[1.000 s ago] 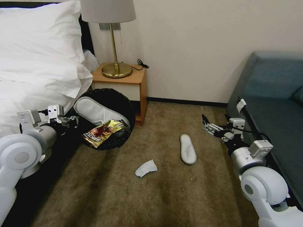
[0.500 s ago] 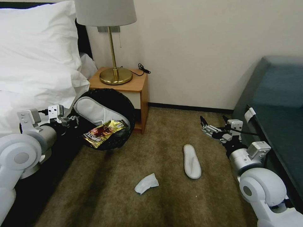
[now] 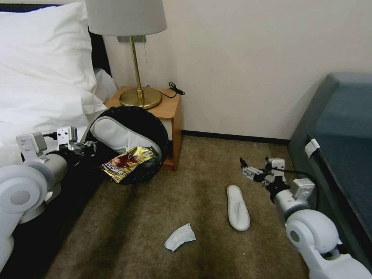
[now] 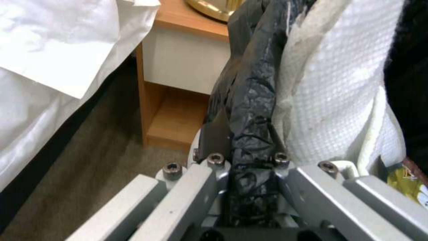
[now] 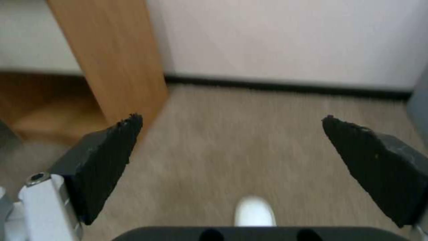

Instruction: Pick up the trash bin, then pick up the garbage on the floor and place it into the trash bin.

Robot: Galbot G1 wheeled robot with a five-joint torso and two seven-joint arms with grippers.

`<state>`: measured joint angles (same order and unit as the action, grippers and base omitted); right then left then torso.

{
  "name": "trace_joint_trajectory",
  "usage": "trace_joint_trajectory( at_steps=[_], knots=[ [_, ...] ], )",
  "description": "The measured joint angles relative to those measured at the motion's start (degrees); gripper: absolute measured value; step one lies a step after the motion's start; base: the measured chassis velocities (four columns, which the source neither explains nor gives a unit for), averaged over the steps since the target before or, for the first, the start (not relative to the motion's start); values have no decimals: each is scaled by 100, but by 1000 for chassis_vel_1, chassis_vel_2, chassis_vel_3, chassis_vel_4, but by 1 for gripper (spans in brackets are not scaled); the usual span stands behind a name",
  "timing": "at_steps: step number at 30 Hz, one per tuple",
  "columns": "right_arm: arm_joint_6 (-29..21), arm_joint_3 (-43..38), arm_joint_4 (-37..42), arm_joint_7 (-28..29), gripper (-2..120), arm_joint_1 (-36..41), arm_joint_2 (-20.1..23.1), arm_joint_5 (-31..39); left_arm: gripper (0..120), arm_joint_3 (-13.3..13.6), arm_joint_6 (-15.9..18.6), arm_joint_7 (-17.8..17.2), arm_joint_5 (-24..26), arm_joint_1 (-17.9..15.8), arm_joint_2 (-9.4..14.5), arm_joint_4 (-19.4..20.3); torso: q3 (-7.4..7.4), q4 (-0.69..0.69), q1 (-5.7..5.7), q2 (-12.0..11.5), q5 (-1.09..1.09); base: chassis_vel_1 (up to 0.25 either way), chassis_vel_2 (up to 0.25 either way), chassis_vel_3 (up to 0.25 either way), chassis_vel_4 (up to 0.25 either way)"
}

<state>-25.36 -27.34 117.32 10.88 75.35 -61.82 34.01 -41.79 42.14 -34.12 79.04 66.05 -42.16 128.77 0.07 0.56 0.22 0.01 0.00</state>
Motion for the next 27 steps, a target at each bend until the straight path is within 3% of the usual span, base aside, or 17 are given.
trace_joint_trajectory(
  at_steps=[11, 27],
  knots=[
    [-243, 367, -1469, 0, 100, -587, -177, 587, 2, -65, 0, 7, 23, 98, 29, 116, 1, 0, 0, -1, 0, 0, 0, 0, 0],
    [22, 783, -3440, -338, 100, -1353, -770, 538, 2, 63, 0, 57, -8, 38, 12, 101, 1, 0, 1, -1, 0, 0, 0, 0, 0]
  ],
)
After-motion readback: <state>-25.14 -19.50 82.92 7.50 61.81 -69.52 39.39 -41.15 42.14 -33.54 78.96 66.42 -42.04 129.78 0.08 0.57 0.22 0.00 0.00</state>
